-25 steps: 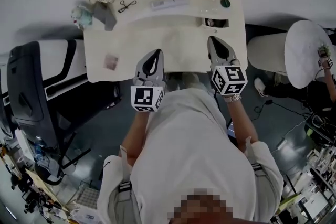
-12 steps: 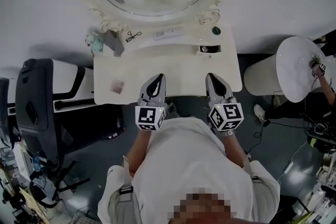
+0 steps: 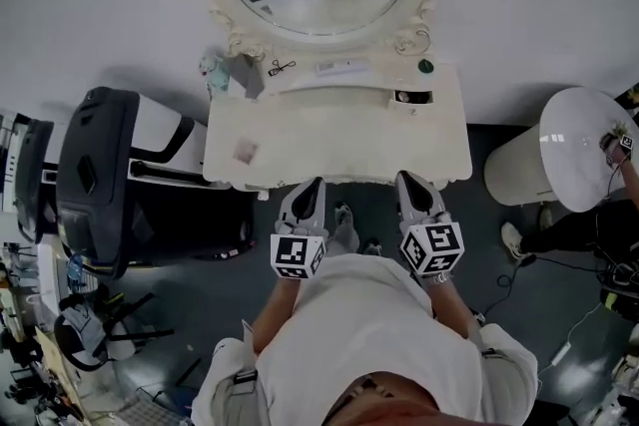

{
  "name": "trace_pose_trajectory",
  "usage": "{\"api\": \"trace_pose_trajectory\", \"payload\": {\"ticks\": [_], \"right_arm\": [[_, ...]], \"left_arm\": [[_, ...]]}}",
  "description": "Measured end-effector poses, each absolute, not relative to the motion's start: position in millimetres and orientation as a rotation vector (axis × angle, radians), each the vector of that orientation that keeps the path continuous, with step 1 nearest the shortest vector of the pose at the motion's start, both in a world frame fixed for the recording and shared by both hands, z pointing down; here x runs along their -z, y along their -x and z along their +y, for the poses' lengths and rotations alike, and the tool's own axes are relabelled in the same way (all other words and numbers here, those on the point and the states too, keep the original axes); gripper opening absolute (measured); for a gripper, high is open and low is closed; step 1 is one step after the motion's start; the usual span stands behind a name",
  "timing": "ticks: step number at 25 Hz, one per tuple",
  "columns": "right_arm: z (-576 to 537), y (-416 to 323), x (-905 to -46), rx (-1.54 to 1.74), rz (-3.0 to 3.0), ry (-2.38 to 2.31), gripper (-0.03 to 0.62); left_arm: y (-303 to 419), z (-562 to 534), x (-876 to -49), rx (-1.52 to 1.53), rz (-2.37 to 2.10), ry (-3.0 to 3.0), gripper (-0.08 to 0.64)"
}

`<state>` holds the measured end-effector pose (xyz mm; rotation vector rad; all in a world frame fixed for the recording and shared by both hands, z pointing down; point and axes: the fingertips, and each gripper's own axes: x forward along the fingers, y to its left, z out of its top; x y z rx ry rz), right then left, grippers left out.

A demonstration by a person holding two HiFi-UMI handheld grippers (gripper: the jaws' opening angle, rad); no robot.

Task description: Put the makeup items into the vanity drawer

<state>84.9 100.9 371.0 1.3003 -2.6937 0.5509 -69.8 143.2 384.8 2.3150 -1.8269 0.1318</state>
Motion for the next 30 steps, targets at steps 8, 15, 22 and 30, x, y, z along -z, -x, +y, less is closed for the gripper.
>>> {"api": "trace_pose_trajectory", "payload": {"ticks": [8,15,22,30], "right_arm": [[166.7,-65.9,-386.6,-0.455,-2.693,-1.208,0.006],[198.2,-57.7,-369.0,-0.352,-2.65,-1.344,0.006],[243.6,20.7,-356.9,-0.364,-2.637,-1.434,0.006],[290.7,85.1,-364.6,-0.375,-2.621,-1.436,0.006]], "left_arm": [[93.8,228.0,-394.6,-0.143,-1.917,-2.193,0.006],[111.5,250.8,-383.5,-0.113,-1.857,-2.337,0.006],[196.3,297.0,-375.8,-0.091,-1.815,-2.365,0.006],[251.7,331.8,-392.0,-0.071,-1.769,-2.354,0.006]]}}
